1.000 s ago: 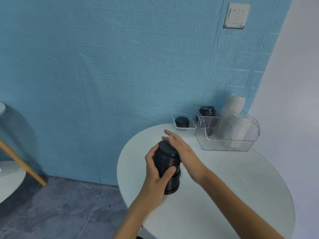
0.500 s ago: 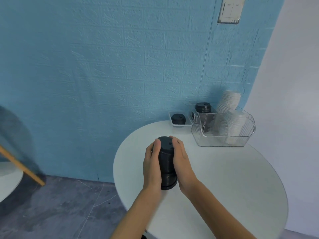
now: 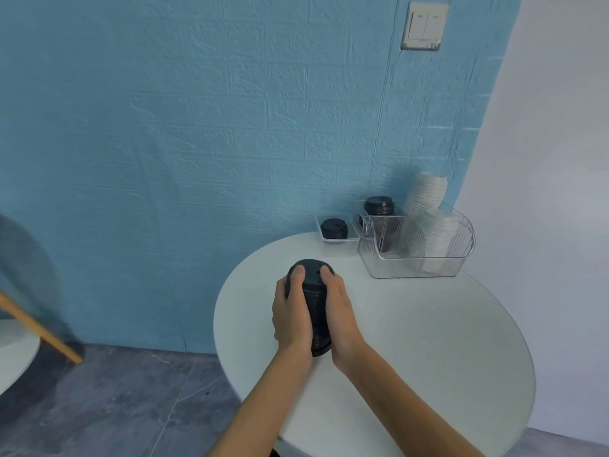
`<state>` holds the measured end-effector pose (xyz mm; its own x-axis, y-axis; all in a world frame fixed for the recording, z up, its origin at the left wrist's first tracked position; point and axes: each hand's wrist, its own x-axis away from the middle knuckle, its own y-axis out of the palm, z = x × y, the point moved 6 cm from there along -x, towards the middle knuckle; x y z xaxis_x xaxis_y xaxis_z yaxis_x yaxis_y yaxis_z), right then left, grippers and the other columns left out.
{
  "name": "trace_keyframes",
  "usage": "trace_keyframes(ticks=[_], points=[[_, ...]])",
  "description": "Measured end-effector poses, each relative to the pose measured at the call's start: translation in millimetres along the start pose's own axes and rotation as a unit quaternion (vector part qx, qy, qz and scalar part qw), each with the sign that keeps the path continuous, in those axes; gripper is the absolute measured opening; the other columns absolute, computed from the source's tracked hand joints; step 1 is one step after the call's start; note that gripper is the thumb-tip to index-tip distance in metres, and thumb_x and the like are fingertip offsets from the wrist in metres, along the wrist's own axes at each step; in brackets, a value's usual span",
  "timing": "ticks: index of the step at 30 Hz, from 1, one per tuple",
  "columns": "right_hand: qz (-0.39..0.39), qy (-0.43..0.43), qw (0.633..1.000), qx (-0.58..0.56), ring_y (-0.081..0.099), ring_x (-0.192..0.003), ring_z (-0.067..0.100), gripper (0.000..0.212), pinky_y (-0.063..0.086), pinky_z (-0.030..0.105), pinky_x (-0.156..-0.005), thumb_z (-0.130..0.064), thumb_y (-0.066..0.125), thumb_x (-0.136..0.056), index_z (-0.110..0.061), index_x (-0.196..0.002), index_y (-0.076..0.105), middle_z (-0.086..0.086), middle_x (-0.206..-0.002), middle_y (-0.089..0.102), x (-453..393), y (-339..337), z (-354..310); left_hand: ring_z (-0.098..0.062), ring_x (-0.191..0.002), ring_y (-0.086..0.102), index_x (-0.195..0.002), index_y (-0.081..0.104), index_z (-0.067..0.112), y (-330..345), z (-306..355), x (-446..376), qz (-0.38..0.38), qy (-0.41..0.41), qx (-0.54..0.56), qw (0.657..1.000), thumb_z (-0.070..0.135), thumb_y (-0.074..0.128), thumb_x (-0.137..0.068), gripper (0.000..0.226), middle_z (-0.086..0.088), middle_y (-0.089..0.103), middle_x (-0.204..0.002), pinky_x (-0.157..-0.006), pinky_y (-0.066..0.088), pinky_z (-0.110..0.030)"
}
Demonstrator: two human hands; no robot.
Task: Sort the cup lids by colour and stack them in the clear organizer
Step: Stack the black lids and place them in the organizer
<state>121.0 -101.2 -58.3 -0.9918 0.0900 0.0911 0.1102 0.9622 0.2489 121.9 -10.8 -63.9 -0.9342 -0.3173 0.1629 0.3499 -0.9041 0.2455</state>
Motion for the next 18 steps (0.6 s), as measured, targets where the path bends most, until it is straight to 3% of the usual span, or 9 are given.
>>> trace_keyframes(ticks=[3, 8, 14, 18], points=[[0.008, -0.01, 1.0, -0.011, 0.073, -0.093, 0.005, 0.024, 0.055, 0.025, -0.077, -0.047, 0.05, -0.101, -0.038, -0.117, 0.066, -0.011, -0.105, 0.075, 2.7, 0.7, 0.7, -0.02, -0.097, 0.068, -0.09, 0.067, 0.045, 0.7, 0.2, 2.8, 0.026, 0.012, -0.004, 1.0, 0.077, 0.049, -0.067, 0.044, 0.012, 0.073, -0.096, -0.099, 0.051, -0.052], [0.014, -0.017, 0.999, -0.026, 0.072, -0.101, 0.011, 0.023, 0.058, 0.036, -0.093, -0.044, 0.052, -0.101, -0.037, -0.115, 0.068, -0.009, -0.108, 0.076, 3.2, 0.8, 3.4, -0.019, -0.095, 0.068, -0.095, 0.068, 0.039, 1.3, 1.2, 6.3, 0.052, 0.023, -0.002, 0.998, 0.071, 0.048, -0.071, 0.045, 0.011, 0.073, -0.096, -0.097, 0.052, -0.05], [0.028, -0.023, 0.999, -0.03, 0.072, -0.104, 0.016, 0.025, 0.055, 0.046, -0.101, -0.046, 0.051, -0.1, -0.036, -0.113, 0.07, -0.007, -0.109, 0.076, 1.5, 1.0, 7.5, -0.016, -0.093, 0.068, -0.096, 0.068, 0.043, 3.5, 1.1, 8.1, 0.061, 0.043, -0.01, 0.997, 0.069, 0.048, -0.078, 0.037, 0.014, 0.073, -0.095, -0.094, 0.054, -0.049], [0.038, -0.033, 0.999, -0.016, 0.071, -0.104, 0.013, 0.025, 0.055, 0.045, -0.1, -0.05, 0.048, -0.1, -0.04, -0.111, 0.068, -0.011, -0.107, 0.075, -2.8, -1.0, 3.8, -0.016, -0.091, 0.07, -0.094, 0.068, 0.045, 8.6, -0.3, 1.5, 0.053, 0.044, -0.007, 0.998, 0.063, 0.052, -0.087, 0.024, 0.014, 0.074, -0.091, -0.092, 0.056, -0.048]])
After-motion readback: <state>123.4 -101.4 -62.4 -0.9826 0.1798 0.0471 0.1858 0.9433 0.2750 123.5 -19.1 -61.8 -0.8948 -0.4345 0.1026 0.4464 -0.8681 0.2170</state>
